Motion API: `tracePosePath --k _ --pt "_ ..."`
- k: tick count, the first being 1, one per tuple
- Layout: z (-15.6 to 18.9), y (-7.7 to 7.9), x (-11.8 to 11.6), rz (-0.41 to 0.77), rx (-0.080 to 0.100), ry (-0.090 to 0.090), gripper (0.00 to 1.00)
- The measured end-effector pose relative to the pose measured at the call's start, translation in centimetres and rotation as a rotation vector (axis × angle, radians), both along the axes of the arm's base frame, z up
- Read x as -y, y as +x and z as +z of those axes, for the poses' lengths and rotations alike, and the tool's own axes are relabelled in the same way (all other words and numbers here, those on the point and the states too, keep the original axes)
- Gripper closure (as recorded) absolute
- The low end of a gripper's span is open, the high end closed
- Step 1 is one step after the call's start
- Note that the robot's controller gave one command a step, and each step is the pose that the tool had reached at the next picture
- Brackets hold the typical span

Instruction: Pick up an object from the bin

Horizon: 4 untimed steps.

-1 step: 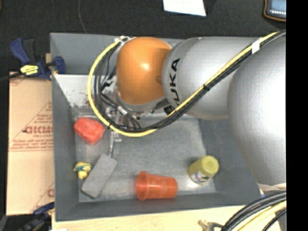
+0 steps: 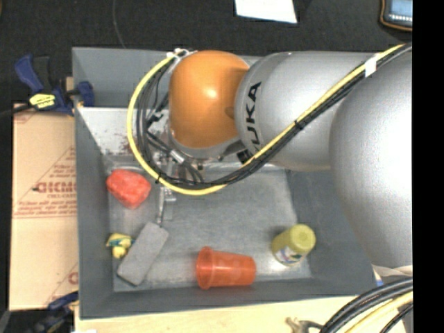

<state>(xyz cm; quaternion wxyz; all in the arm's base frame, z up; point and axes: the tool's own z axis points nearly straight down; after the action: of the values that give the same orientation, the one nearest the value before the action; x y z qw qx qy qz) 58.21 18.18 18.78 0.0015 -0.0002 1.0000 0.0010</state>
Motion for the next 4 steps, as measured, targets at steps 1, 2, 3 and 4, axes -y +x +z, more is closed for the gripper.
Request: tracePosePath --k 1,2,3,4 --pt "-10.5 6.2 -1.7 0.519 0.022 -0.003 0.0" --pt "-8.6 4.8 -1.4 0.522 0.011 -0.001 0.0" --pt "-8.6 6.8 -5.7 0.377 0.031 0.005 0.0" --pt "-11.6 5.6 -5.5 0.525 0.016 0.001 0.0"
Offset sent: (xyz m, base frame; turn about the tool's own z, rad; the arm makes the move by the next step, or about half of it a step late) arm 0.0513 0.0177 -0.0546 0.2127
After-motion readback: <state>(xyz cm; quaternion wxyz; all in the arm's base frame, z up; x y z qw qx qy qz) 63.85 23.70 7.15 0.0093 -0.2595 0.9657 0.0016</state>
